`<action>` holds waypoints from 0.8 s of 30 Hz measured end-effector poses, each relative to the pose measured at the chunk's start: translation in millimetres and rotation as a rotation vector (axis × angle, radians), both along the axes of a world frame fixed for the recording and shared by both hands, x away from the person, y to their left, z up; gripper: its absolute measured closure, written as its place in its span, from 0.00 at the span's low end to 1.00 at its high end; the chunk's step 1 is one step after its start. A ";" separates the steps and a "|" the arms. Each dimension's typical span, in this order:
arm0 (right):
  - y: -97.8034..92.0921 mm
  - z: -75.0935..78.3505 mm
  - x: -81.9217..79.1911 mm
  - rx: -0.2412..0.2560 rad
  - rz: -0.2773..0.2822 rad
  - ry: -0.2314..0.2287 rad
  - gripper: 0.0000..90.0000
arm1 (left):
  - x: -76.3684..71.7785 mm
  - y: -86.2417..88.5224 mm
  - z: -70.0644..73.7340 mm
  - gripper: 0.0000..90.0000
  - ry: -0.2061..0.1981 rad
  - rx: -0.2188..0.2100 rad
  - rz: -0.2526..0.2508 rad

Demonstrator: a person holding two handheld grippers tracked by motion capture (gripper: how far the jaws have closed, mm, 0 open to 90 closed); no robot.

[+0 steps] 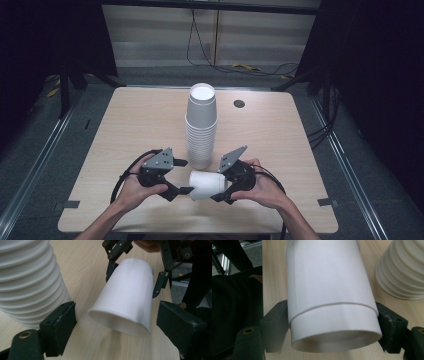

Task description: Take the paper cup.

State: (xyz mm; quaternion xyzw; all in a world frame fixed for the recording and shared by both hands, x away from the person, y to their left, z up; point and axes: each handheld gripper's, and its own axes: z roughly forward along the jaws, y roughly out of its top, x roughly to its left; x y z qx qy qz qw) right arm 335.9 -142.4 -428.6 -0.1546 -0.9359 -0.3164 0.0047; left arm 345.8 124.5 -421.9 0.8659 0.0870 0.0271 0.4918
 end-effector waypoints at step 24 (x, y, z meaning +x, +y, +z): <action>-24.0 -11.5 8.1 0.251 -0.093 0.014 0.25 | 3.7 14.5 -4.0 0.18 0.041 -0.141 0.053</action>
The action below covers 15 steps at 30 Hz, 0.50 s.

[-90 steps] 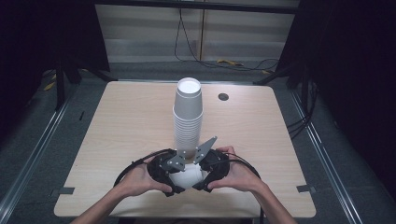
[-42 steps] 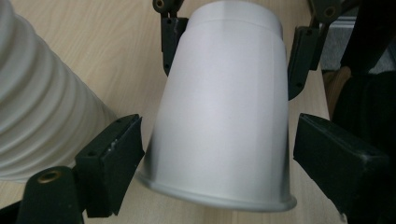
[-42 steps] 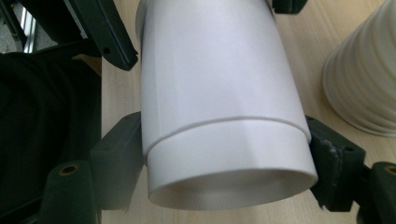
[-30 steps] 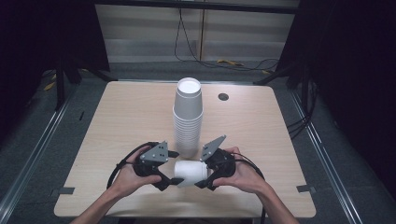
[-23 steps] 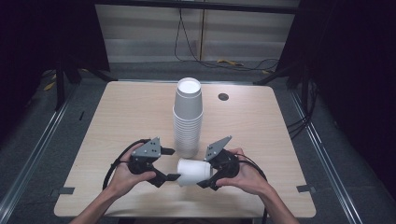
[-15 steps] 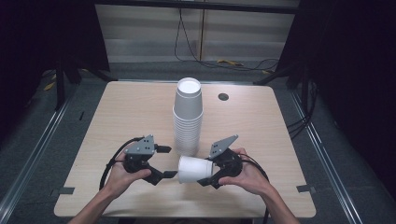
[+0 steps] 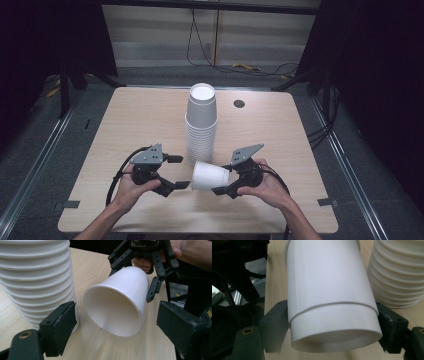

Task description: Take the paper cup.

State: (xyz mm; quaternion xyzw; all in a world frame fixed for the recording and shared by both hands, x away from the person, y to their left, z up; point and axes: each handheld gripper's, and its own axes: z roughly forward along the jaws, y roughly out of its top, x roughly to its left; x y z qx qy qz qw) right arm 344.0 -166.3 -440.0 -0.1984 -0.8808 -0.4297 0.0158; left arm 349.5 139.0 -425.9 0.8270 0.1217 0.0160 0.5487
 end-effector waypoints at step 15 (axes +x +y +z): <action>-6.3 0.0 0.2 0.112 -0.047 -0.022 0.25 | 0.0 6.1 7.2 0.18 -0.015 -0.046 0.045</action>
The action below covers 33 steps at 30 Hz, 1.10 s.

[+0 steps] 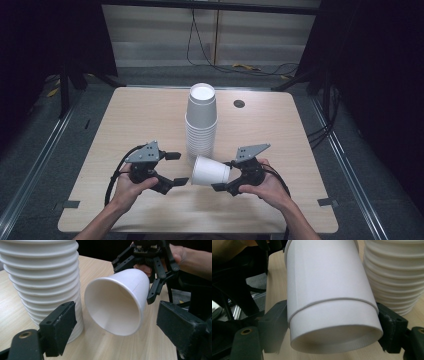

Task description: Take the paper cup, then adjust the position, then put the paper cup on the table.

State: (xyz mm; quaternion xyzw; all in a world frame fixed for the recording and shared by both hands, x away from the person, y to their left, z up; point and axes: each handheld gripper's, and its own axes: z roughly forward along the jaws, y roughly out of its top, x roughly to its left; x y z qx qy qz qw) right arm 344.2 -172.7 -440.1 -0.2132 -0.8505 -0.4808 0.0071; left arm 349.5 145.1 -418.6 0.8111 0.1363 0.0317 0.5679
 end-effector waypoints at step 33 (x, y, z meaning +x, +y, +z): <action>0.2 -2.0 -2.9 0.309 0.005 -0.023 0.25 | -7.5 -2.7 3.6 0.17 0.026 -0.162 0.024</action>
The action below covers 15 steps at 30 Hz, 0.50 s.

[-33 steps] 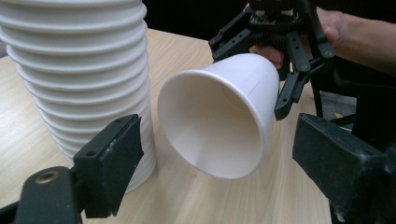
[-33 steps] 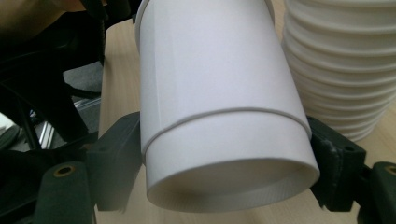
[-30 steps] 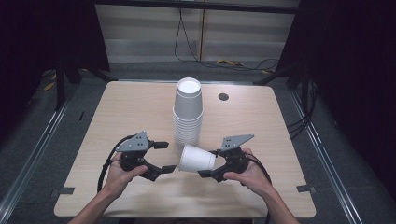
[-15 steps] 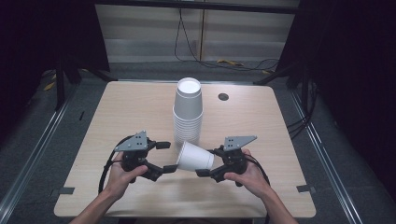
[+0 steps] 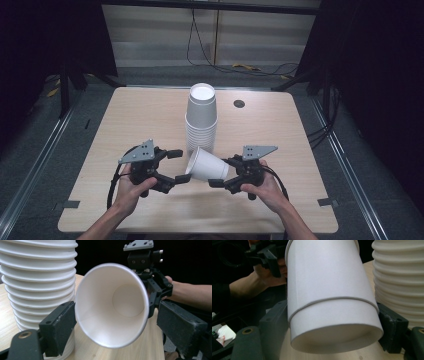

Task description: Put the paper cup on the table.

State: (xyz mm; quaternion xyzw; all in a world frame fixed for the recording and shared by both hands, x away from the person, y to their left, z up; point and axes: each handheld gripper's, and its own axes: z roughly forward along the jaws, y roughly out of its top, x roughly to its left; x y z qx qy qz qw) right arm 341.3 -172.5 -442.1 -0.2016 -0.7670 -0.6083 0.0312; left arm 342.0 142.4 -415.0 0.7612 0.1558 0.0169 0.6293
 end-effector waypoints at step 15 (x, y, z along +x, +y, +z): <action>5.6 -0.1 -1.5 0.087 0.009 -0.024 0.25 | 3.7 0.2 -3.9 0.15 0.021 -0.016 0.002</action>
